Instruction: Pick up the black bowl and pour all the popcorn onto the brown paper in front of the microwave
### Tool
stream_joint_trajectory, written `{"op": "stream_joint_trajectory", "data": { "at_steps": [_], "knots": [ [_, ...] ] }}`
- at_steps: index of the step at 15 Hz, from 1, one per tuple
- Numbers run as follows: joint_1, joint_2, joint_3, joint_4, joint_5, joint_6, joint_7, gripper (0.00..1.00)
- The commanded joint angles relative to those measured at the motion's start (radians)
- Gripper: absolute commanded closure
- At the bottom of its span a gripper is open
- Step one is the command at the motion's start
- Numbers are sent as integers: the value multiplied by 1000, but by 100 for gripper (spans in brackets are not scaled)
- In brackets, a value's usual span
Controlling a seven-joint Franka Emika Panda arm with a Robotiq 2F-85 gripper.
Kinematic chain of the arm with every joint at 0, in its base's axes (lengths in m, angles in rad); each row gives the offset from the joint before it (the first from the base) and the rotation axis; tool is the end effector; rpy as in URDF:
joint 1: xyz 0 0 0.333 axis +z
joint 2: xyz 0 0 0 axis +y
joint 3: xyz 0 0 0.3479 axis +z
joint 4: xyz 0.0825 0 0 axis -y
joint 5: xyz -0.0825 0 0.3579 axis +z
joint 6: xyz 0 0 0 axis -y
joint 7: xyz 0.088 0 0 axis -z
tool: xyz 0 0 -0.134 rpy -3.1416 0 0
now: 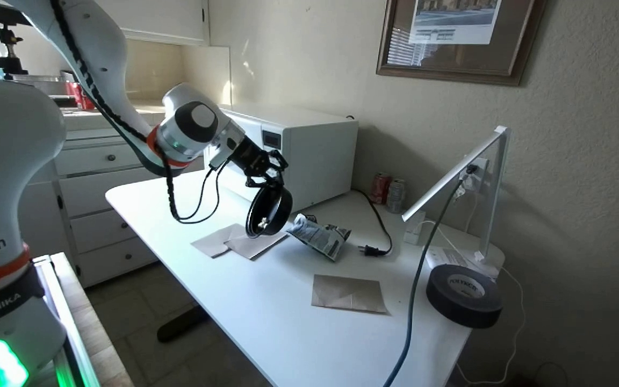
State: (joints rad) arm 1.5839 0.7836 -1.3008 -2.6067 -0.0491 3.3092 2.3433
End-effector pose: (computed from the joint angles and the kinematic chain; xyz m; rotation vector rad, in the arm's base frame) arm 0.4687 0.1281 0.2631 -1.7313 2.0348 -1.1411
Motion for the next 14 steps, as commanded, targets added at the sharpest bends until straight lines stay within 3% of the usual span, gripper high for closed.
{"op": "stream_joint_trajectory", "data": {
  "at_steps": [1, 9, 14],
  "knots": [
    [14, 90, 49, -34, 220, 134, -112, 99],
    [-17, 68, 170, -41, 548, 243, -338, 99],
    [-86, -2, 277, -52, 646, 402, -451, 99]
  ]
}}
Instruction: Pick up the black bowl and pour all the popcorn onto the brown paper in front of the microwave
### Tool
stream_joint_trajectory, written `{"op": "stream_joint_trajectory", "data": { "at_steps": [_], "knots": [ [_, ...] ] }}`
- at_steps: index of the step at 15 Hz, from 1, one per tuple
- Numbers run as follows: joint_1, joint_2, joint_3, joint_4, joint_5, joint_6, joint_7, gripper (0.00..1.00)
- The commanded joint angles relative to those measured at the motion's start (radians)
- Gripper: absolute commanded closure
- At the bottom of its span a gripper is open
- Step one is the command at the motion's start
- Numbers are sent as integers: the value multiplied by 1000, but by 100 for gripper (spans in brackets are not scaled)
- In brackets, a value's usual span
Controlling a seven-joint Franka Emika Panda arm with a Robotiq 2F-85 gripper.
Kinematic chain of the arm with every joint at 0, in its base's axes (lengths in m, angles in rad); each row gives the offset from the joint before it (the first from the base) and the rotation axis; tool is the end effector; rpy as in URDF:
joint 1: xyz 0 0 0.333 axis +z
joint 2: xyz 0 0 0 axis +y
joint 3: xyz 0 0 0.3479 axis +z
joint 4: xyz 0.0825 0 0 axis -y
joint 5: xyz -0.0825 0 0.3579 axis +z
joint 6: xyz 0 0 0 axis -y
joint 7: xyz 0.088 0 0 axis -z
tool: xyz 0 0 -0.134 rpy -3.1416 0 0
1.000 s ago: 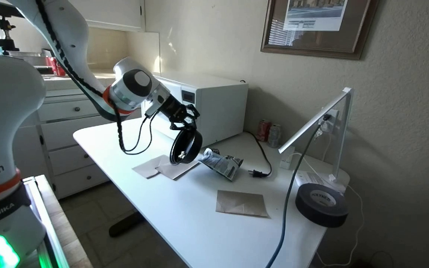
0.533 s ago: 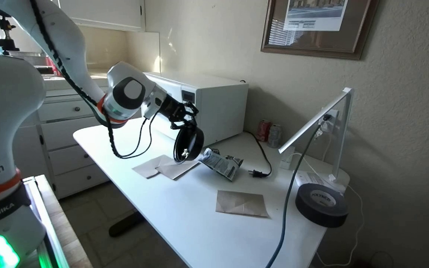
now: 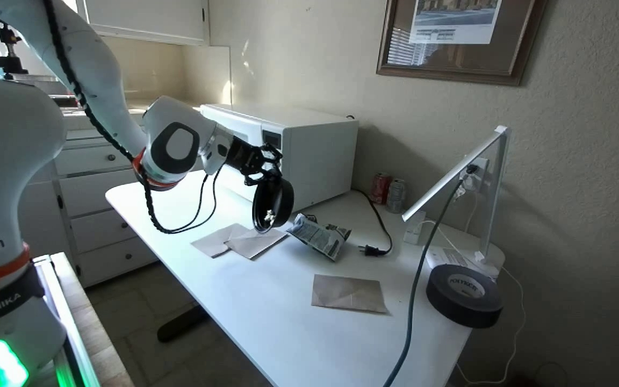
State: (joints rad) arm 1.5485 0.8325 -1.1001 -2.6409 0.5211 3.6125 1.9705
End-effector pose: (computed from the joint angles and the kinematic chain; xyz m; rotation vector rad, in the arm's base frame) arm 0.4542 0.1377 0.2624 -1.6083 1.8161 -1.2628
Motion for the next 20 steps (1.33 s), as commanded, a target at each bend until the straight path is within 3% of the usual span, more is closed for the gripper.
{"op": "stream_joint_trajectory", "data": {
  "at_steps": [1, 4, 7, 15, 16, 17, 20],
  "knots": [
    [-79, -69, 107, -17, 88, 137, -100, 99],
    [-180, -123, 213, -12, 125, 254, -176, 99],
    [-335, -189, 357, -8, 126, 384, -252, 99],
    [-877, -309, 848, 5, 88, 641, -439, 99],
    [-766, -278, 733, -10, 62, 606, -354, 99],
    [-800, -284, 756, -7, 47, 606, -355, 99],
    [-789, -288, 734, -1, 27, 604, -337, 99]
  ]
}}
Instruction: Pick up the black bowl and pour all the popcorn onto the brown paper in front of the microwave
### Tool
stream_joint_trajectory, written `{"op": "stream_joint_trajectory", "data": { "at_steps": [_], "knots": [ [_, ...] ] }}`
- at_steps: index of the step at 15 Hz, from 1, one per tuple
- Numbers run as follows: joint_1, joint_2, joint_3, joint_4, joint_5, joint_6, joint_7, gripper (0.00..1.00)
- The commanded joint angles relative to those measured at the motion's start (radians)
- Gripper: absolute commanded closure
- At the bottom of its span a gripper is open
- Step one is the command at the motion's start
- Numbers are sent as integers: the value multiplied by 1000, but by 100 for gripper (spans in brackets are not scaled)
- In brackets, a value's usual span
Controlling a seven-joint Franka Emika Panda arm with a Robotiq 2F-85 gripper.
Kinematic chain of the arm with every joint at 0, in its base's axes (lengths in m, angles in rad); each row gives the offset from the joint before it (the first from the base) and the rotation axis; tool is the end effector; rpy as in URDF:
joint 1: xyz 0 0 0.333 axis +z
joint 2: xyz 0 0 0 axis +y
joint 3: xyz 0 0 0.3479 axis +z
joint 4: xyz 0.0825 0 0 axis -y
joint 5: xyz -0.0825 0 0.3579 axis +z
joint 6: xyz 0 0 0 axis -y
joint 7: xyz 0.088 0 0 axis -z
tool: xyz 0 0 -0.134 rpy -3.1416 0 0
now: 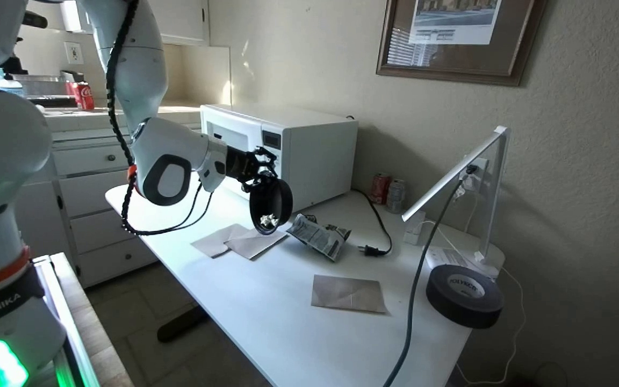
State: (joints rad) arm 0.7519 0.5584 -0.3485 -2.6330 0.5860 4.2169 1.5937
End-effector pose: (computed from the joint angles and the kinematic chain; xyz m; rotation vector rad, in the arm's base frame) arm 0.4544 0.1063 0.2598 -1.5139 1.6037 -1.1969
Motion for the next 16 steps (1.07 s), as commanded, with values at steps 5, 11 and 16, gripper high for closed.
{"op": "stream_joint_trajectory", "data": {
  "at_steps": [5, 11, 16],
  "knots": [
    [47, -27, -68, -1, -79, 0, 93, 99],
    [67, -29, -103, -4, -110, 0, 140, 99],
    [39, -35, -82, 10, -107, 4, 124, 99]
  ]
}}
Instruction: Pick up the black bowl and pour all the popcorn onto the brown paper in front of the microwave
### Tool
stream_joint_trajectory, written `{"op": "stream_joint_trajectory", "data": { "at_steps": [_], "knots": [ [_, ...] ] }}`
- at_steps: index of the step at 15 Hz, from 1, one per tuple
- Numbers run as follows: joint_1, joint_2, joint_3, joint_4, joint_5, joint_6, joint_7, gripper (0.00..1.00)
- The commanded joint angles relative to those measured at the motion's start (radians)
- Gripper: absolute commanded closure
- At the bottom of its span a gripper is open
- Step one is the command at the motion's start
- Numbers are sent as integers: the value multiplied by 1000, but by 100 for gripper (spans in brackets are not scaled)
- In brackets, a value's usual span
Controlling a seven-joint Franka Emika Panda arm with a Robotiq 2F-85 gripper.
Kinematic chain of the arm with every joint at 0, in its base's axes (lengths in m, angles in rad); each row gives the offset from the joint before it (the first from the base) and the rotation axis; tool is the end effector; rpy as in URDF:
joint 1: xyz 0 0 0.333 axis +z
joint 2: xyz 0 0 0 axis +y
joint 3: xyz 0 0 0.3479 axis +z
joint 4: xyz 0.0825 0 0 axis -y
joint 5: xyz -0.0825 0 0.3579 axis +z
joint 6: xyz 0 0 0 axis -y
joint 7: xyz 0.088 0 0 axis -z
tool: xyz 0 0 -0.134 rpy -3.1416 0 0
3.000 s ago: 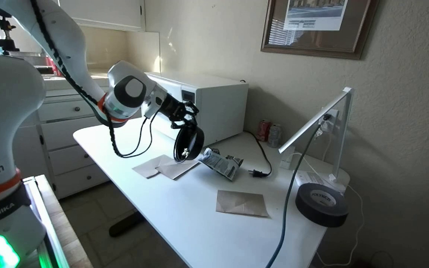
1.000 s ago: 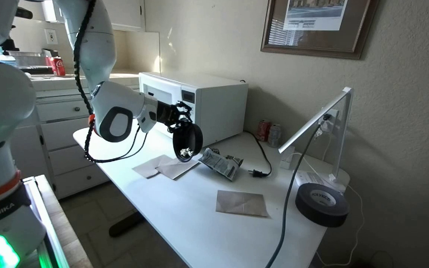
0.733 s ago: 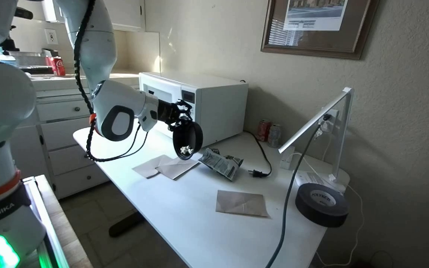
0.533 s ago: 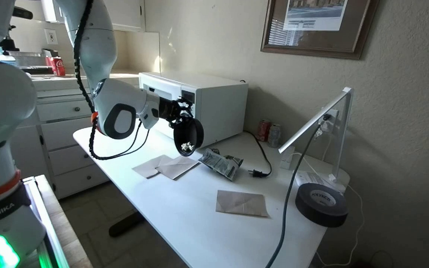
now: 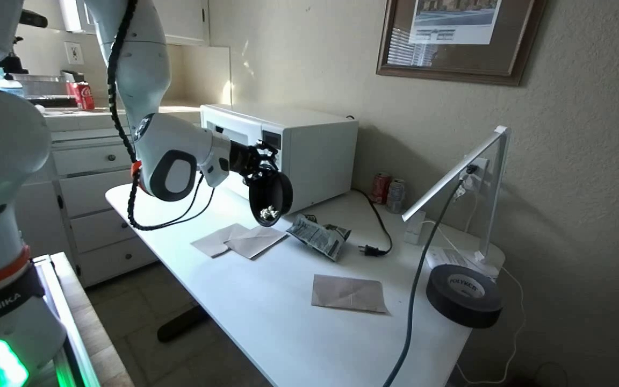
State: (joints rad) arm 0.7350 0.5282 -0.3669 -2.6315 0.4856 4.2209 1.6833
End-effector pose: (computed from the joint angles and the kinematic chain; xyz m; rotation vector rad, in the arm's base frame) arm 0.4619 0.1084 0.2728 -1.4530 1.5844 -1.1131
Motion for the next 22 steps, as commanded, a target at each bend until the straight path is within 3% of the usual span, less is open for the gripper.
{"op": "stream_joint_trajectory", "data": {
  "at_steps": [1, 2, 3, 5, 6, 7, 8, 9, 10, 12, 13, 18, 19, 20, 21, 22],
  "knots": [
    [-3, -30, -4, -35, -23, -20, 27, 99],
    [23, 8, -39, 4, -12, 57, 40, 99],
    [26, -25, -34, -18, -4, 0, 41, 99],
    [81, -21, -97, 10, -5, 0, 54, 99],
    [21, -47, -39, -39, -36, -24, 48, 99],
    [26, 6, -51, 0, -7, 70, 68, 99],
    [-156, -102, 145, -35, 7, -14, -62, 99],
    [60, -25, -84, 12, -1, -3, 39, 99],
    [-204, -95, 192, -34, 4, -20, -62, 99],
    [-262, -73, 252, -17, 23, 28, -89, 99],
    [-167, -57, 148, -23, -6, 13, -21, 99],
    [-184, -61, 154, -17, -9, 17, -26, 99],
    [-337, -94, 316, -27, 16, -1, -95, 99],
    [-214, -72, 189, -27, -13, 6, -24, 99],
    [-187, -69, 159, 9, 1, 18, -26, 99],
    [-227, -84, 202, -28, -8, -4, -37, 99]
  ]
}}
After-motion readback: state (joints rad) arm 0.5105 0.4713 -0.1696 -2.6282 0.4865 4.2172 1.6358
